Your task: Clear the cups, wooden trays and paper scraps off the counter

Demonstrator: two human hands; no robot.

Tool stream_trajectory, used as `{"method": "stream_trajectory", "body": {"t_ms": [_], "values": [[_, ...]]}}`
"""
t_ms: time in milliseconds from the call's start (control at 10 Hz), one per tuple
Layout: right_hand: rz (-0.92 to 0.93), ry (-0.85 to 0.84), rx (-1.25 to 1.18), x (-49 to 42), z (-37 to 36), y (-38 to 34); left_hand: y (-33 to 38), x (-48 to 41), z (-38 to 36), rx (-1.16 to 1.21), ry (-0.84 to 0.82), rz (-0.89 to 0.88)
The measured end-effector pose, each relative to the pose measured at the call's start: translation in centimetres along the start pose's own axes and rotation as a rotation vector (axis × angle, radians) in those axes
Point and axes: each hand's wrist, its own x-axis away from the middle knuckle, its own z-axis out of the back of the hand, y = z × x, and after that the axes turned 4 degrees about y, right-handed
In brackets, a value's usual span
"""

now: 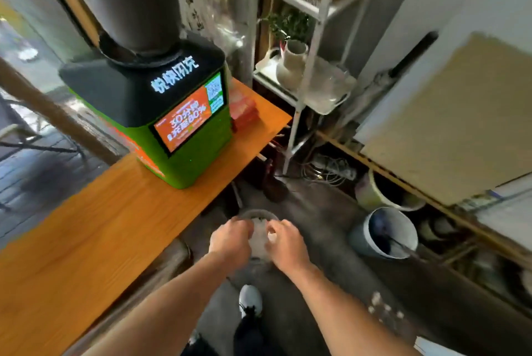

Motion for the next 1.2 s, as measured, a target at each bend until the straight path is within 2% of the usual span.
{"method": "stream_trajectory", "body": {"t_ms": [300, 600, 800, 1000, 1200], "values": [[-0.095, -0.065, -0.088, -7.6, -9.8, 8.3, 0.5, -10.8, -11.7, 0.038, -0.028, 0.080], [-0.252, -0.134, -0.149, -14.5, -23.7, 17.4, -6.2, -20.6, -24.2, 0.048, -0.069, 0.205], [-0.320, -0.174, -0.206, -17.8, -31.5, 22.4, -9.6, -25.7, -32.1, 0.192, -0.103, 0.236], [-0.362, -0.223, -0.269, -17.8, -33.4, 25.4, -11.2, -27.3, -34.3, 0.210, -0.195, 0.230], [-0.427, -0.165, -0.267, -16.1, -28.6, 24.3, -10.3, -25.0, -30.1, 0.235, -0.224, 0.251]]}}
